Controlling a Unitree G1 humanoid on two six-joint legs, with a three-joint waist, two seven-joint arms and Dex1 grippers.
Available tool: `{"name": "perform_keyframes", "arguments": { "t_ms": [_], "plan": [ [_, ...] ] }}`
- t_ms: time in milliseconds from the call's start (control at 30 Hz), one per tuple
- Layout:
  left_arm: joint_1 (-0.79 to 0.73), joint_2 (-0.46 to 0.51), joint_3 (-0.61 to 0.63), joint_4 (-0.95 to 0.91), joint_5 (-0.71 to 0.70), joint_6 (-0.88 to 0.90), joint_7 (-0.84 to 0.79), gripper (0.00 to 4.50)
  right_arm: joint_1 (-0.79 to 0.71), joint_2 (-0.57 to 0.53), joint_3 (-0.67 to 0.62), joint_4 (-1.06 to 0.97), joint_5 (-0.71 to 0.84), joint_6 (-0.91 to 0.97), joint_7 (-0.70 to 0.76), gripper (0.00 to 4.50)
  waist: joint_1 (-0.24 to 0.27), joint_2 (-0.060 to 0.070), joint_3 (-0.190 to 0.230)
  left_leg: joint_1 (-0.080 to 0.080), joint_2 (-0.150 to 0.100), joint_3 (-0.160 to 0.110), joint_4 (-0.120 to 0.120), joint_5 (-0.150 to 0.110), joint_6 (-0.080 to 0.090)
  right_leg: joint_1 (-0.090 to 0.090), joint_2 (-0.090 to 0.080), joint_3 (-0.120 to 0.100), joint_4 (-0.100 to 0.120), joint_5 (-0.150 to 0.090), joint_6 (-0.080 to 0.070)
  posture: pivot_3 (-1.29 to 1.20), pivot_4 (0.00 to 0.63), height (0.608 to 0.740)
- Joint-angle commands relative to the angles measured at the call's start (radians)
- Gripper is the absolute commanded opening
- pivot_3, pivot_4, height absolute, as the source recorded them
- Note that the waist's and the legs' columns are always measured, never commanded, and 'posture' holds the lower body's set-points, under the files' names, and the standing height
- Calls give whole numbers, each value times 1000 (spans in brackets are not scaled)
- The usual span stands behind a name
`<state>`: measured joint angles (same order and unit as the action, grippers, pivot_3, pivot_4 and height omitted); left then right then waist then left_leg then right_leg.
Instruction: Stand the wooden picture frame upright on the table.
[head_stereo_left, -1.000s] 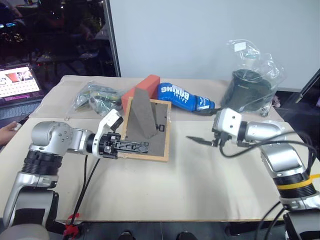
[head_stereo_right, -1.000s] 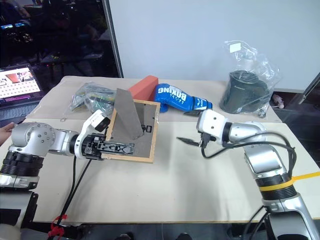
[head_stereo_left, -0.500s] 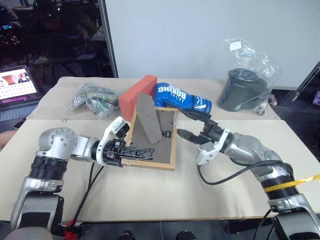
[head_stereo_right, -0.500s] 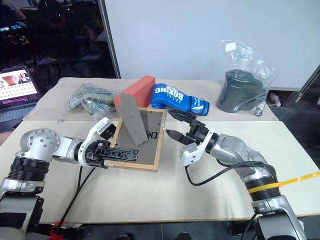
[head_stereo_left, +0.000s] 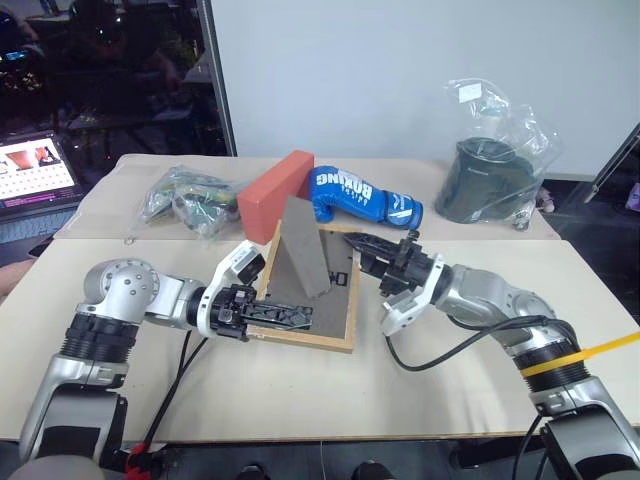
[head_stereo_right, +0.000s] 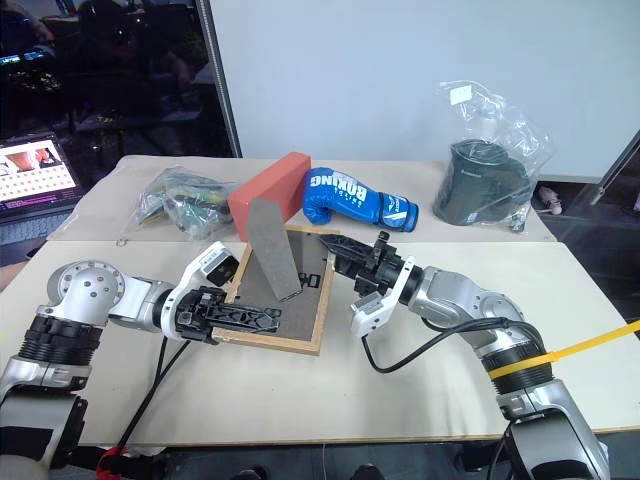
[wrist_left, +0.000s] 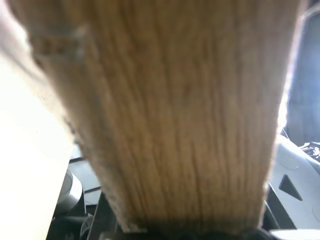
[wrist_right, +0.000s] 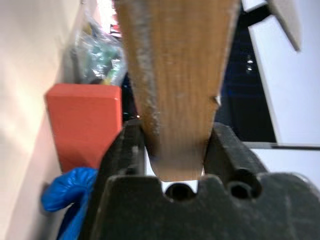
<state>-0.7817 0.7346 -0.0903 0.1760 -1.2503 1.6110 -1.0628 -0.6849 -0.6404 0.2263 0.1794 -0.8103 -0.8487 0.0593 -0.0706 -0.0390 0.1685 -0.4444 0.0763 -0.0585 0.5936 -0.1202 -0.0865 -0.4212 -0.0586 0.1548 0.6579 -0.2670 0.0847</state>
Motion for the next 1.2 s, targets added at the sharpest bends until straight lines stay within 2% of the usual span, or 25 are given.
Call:
{"name": "perform_keyframes", "arguments": {
  "t_ms": [33,100,133,233,333,500,600,700,733,867,967,1200],
  "plan": [
    [6,8,6,-64,10,3,-9,953,-32,4,-13,-24,43,-2,-16,1224,0,0,0,0,0,0,0,0,0,0,0,0,0,0,0,0,150,720],
    [29,10,35,-84,53,-74,-8,1963,-30,2,-12,-20,48,-2,-14,1224,-1,0,0,0,0,0,0,0,0,0,0,0,0,0,0,0,150,720],
    [32,9,53,-69,74,-106,-3,2154,-29,0,-12,-18,50,-2,-13,1223,0,0,0,0,0,0,0,0,0,0,0,0,0,0,0,0,150,720],
    [54,43,115,-83,99,-195,-65,3398,-27,-9,-12,-3,60,-3,-9,1220,-2,0,0,0,0,0,0,0,0,0,0,0,0,0,0,0,150,720],
    [60,90,149,-101,132,-257,-114,4459,-25,-22,-10,21,57,-5,-11,1218,-1,0,0,0,0,0,0,0,0,0,0,0,1,0,-1,0,150,720],
    [88,213,208,-137,193,-419,-281,4500,-30,-37,-5,115,123,-5,22,1215,-1,0,0,0,0,0,0,0,0,0,0,0,0,0,-1,0,150,720],
    [139,208,263,-194,266,-610,-315,4500,-22,-3,17,228,404,54,242,1214,-2,0,0,0,0,0,0,0,0,1,0,0,-1,0,-1,0,150,720],
    [209,169,270,-264,359,-789,-305,4500,3,84,-32,253,814,356,590,1214,-4,0,1,2,0,0,0,0,0,4,0,0,-1,0,-1,0,150,720],
    [222,153,265,-278,380,-815,-286,4500,0,103,-57,254,894,448,653,1214,-5,0,1,5,0,0,-1,0,0,7,0,-1,-1,0,-1,0,150,720],
    [276,88,226,-359,468,-904,-195,4500,-74,157,-190,271,1205,1056,783,1212,-1,1,4,6,0,-2,2,0,0,10,0,-2,0,0,-1,0,150,720],
    [292,85,147,-364,551,-914,-164,4500,-115,144,-224,319,1268,1297,827,1211,3,1,4,6,0,-2,4,0,0,11,0,-3,0,0,-1,0,150,720],
    [368,65,103,-375,636,-953,-92,4500,-109,150,-250,366,1289,1486,903,1211,-3,1,4,4,0,-3,3,0,1,8,0,-3,-1,-2,2,0,150,720]
  ]
}}
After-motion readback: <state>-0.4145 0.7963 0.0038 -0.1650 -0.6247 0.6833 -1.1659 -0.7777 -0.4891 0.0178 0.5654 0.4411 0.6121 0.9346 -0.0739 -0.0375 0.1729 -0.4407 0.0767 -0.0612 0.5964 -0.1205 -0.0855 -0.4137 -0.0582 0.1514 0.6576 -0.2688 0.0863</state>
